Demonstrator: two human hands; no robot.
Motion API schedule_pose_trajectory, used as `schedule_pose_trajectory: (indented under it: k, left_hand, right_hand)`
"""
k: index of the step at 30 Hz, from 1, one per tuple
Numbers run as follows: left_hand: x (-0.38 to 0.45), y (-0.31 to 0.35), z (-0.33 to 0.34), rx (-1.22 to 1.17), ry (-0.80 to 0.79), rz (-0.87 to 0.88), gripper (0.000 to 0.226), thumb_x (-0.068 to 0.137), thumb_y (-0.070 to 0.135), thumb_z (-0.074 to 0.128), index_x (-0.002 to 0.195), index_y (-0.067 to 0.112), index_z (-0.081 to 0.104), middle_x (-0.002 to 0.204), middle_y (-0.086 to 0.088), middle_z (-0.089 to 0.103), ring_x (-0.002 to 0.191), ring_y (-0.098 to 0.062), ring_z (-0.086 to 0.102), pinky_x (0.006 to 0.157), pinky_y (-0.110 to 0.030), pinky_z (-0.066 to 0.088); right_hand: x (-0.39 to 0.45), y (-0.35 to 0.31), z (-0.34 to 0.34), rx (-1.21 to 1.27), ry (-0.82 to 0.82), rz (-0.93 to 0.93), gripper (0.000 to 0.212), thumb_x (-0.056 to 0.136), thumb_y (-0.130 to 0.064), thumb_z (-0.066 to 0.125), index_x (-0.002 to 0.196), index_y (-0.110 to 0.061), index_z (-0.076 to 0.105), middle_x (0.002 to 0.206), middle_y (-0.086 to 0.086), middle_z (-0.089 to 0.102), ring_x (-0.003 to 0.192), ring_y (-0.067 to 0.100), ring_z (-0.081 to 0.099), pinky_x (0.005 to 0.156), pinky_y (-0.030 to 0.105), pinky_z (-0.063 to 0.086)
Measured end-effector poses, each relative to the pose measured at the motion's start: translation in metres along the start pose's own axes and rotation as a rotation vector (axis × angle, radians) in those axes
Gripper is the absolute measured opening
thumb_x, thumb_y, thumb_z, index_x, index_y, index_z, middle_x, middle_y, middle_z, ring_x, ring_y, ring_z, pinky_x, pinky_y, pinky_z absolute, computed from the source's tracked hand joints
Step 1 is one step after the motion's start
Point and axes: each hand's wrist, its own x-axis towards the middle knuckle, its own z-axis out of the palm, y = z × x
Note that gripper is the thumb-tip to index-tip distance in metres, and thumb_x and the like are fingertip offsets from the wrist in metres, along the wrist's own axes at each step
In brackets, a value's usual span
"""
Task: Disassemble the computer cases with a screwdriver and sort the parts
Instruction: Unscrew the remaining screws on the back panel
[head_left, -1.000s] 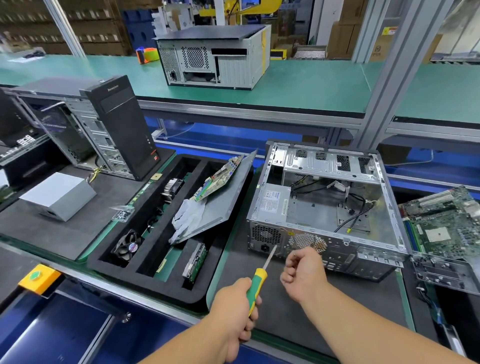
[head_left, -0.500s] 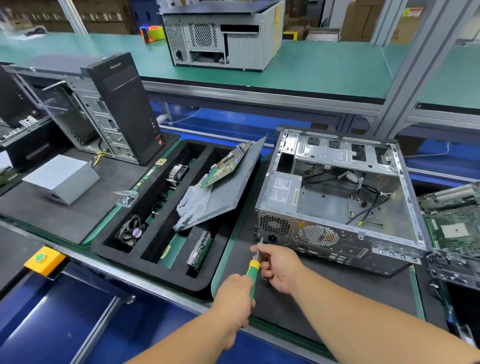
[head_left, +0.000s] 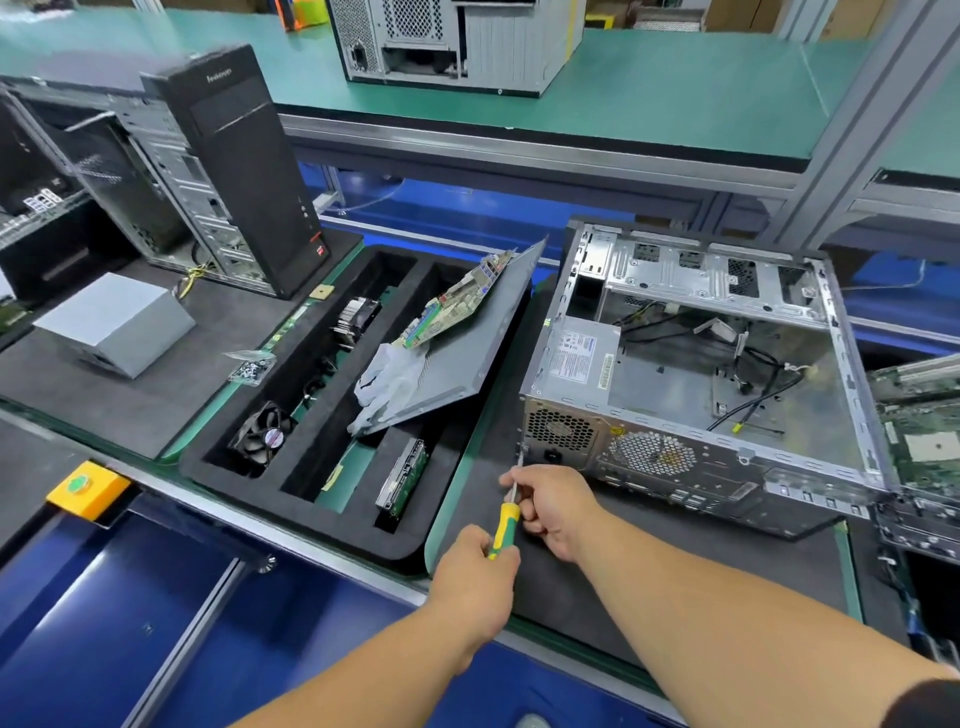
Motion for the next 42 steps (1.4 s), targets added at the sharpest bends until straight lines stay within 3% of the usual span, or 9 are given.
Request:
schedule_pose_trajectory:
  k: [4,8,12,20,26,33,38,42]
  left_hand:
    - [-0.002,0.003,-0.003,0.029,0.027,0.044,0.02,0.097,0.036,0.061,0.093,0.019,0.05,0.073,0.001,0.053,0.056,-0.014,0.043,0.036,-0.018,0.03]
    - [-0.005,0.002,-0.004,0.193,0.09,0.085,0.028,0.094,0.044,0.066,0.091,0.027,0.044,0.079,0.005,0.056,0.062,-0.013,0.049,0.051,-0.029,0.035]
    - [-0.009,0.004,-0.005,0.35,0.178,0.118,0.043,0.085,0.05,0.076,0.089,0.031,0.037,0.082,0.008,0.057,0.066,-0.01,0.054,0.051,-0.03,0.032]
    - [-0.01,0.005,-0.001,0.324,0.251,0.116,0.051,0.08,0.045,0.084,0.089,0.03,0.036,0.084,0.009,0.054,0.069,-0.011,0.057,0.051,-0.03,0.034]
    - [-0.011,0.005,0.002,0.3,0.284,0.161,0.054,0.08,0.039,0.086,0.087,0.031,0.032,0.088,0.01,0.049,0.07,-0.01,0.055,0.053,-0.029,0.034]
    - [-0.008,0.003,0.006,0.13,0.264,0.167,0.038,0.087,0.041,0.079,0.09,0.024,0.045,0.088,0.003,0.055,0.072,-0.012,0.056,0.058,-0.03,0.041]
    - [-0.003,0.002,0.006,0.155,0.314,0.181,0.042,0.084,0.032,0.083,0.089,0.025,0.042,0.095,0.005,0.05,0.078,-0.009,0.054,0.062,-0.029,0.042]
    - [0.001,0.0,0.009,0.148,0.317,0.125,0.041,0.083,0.033,0.085,0.087,0.025,0.045,0.086,0.006,0.055,0.07,-0.008,0.057,0.053,-0.025,0.035]
  right_hand:
    - [0.001,-0.001,-0.002,0.051,-0.006,0.015,0.021,0.099,-0.011,0.054,0.091,-0.001,0.07,0.055,0.007,0.059,0.04,0.011,0.033,0.037,0.02,0.019]
    - [0.004,-0.001,-0.002,0.065,-0.027,0.026,0.023,0.101,-0.011,0.051,0.093,-0.001,0.07,0.062,0.009,0.063,0.042,0.01,0.034,0.038,0.019,0.019]
    - [0.005,0.0,-0.002,0.045,-0.034,0.038,0.027,0.105,-0.017,0.049,0.095,-0.002,0.071,0.065,0.007,0.067,0.042,0.009,0.038,0.038,0.02,0.023]
    - [0.004,-0.001,-0.003,0.047,-0.049,0.04,0.029,0.108,-0.019,0.048,0.098,-0.004,0.071,0.069,0.006,0.07,0.043,0.007,0.039,0.038,0.019,0.024]
    - [0.002,-0.001,-0.008,0.093,-0.097,0.03,0.025,0.104,-0.007,0.047,0.106,-0.001,0.071,0.076,0.01,0.07,0.047,0.008,0.041,0.04,0.02,0.024]
    - [0.005,0.001,-0.009,0.078,-0.104,0.024,0.021,0.103,-0.008,0.051,0.106,-0.002,0.072,0.07,0.007,0.07,0.046,0.009,0.042,0.039,0.021,0.026]
    - [0.007,0.001,-0.006,0.09,-0.078,0.029,0.021,0.102,-0.007,0.052,0.101,-0.002,0.072,0.07,0.009,0.07,0.044,0.009,0.042,0.038,0.019,0.026]
    - [0.005,0.0,-0.004,0.098,-0.049,0.04,0.02,0.1,-0.006,0.053,0.098,-0.003,0.073,0.069,0.009,0.07,0.044,0.009,0.042,0.038,0.019,0.027]
